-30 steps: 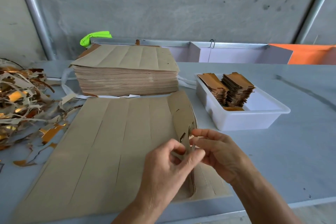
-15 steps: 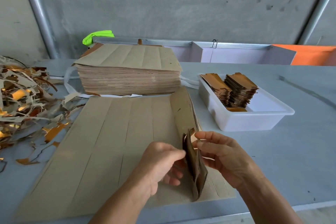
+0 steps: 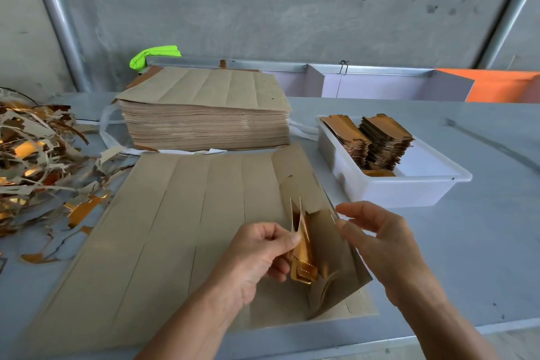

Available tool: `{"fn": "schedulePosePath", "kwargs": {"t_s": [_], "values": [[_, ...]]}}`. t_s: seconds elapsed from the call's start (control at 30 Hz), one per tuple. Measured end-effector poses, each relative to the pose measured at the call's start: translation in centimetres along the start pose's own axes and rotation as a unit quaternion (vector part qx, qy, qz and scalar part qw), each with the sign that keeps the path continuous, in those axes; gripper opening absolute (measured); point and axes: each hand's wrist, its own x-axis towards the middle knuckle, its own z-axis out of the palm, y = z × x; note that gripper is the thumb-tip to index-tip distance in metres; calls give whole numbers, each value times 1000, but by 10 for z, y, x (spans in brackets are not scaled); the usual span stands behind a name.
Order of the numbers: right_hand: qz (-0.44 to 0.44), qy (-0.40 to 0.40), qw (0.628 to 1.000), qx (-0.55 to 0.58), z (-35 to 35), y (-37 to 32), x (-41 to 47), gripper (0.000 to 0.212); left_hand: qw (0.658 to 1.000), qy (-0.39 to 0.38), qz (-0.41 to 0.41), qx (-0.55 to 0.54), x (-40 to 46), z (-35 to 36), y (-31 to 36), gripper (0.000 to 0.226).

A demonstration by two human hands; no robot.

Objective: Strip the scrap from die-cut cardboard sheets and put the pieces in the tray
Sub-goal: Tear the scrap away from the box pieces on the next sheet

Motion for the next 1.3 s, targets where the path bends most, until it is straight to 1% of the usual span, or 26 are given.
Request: {"fn": "schedulePosePath", "kwargs": {"t_s": [0.1,0.2,0.27,0.37,0.47,0.57,0.67,0.73,0.77,0.8,0.83,0.87,0.9,0.97,1.03,1.1,1.17,1.2,1.23,1.27,1.3], "values": [[-33,8,999,-30,-4,2,1,10,995,-14,34,-93,-1,3,0,21],[-38,0,999,-18,-5,6,1,10,989,8,33,-145,-1,0,1,24],[-28,2,1000,-10,-5,10,1,9,991,19,42,-127,-1,-4,2,26],[-14,-6,1000,2,-4,12,-1,13,996,25,75,-37,-3,-12,4,24],[-19,-14,1000,12,-4,8,-4,18,995,9,90,31,-8,-21,9,21],[-44,-41,998,27,-2,-3,-7,15,995,-14,95,27,-14,-27,18,17],[-67,-108,991,52,6,-17,-11,11,993,-12,115,-1,-17,-25,28,18],[-80,-139,984,81,12,-27,-13,9,991,-4,130,-3,-18,-19,31,19],[-84,-148,980,102,14,-32,-14,13,991,0,137,1,-18,-17,32,20],[-87,-158,976,121,15,-36,-13,23,989,1,146,14,-19,-14,32,20],[-89,-166,974,129,15,-38,-12,32,987,-5,154,35,-19,-11,32,20],[-91,-172,973,123,15,-40,-11,36,986,-13,158,55,-20,-9,32,20],[-89,-172,974,115,16,-42,-10,32,985,-16,159,63,-21,-8,31,19],[-69,-163,976,124,16,-41,-7,17,986,1,160,47,-21,-9,31,22],[-38,-154,975,158,16,-38,-3,21,987,52,153,-5,-18,-14,33,29],[-5,-145,971,190,14,-36,-2,18,982,107,129,-89,-13,-20,35,28],[15,-145,969,199,14,-33,-3,26,974,130,97,-158,-9,-25,35,25],[18,-145,970,196,16,-32,-3,26,974,133,81,-166,-7,-26,34,25],[18,-145,969,197,18,-32,-4,22,977,133,67,-150,-7,-26,30,26],[17,-148,968,201,20,-31,-5,18,983,129,57,-117,-7,-26,25,25],[20,-149,967,206,23,-32,-6,20,988,120,52,-78,-8,-26,20,21]]}}
